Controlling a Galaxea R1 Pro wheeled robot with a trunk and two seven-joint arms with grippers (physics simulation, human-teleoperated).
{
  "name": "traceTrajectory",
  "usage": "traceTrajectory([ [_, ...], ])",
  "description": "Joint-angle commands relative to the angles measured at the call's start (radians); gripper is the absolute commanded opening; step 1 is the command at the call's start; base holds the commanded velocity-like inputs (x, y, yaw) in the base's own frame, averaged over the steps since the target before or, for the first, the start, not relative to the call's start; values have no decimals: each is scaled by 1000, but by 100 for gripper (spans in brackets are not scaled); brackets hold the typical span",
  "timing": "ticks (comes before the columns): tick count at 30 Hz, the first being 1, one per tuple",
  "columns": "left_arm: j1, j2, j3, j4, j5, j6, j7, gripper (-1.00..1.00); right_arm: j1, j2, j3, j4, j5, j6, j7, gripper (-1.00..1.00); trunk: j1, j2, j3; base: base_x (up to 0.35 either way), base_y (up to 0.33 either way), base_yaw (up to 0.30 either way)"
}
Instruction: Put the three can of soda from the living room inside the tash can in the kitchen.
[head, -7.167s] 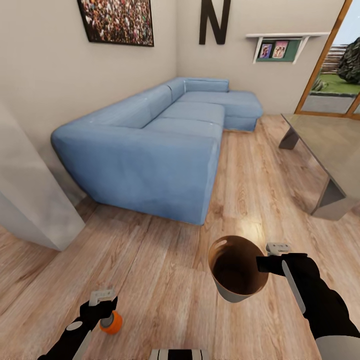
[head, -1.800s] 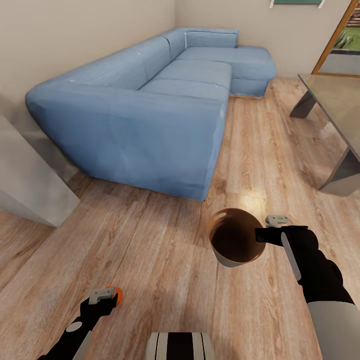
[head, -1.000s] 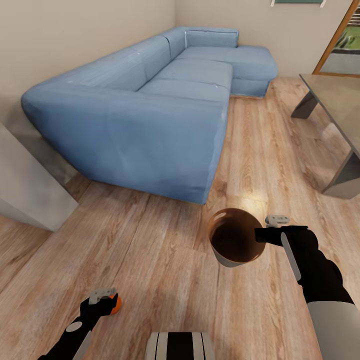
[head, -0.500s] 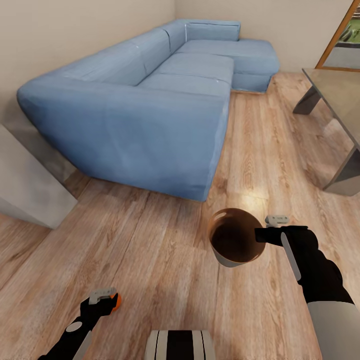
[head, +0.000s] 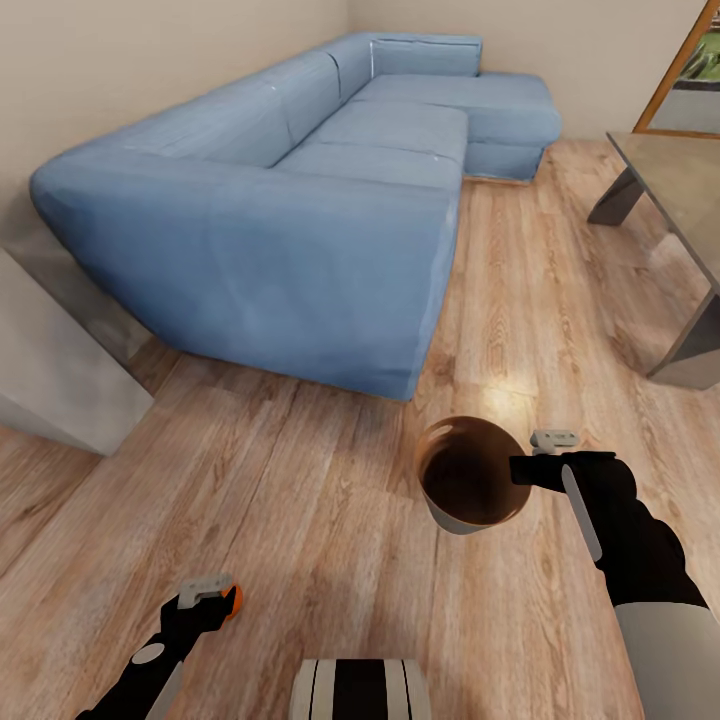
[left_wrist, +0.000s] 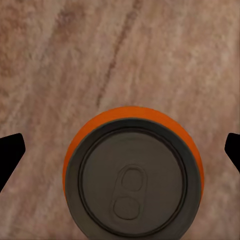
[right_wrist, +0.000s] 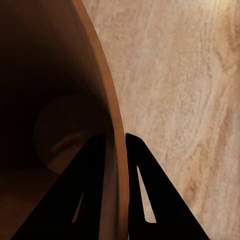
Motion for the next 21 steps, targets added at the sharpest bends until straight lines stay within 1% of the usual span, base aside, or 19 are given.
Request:
traceTrajectory([
  [1,0,0,0,0,0,0,0,100,0,0,0,0,-16,1,3,-100,0,0,0,0,0,0],
  [12,0,0,0,0,0,0,0,100,0,0,0,0,-16,1,3,-100,0,0,-13,0,0,0],
  [21,0,0,-1,1,-1,0,0,100,0,0,0,0,-16,1,3,-100,0,0,-16,0,0,0],
])
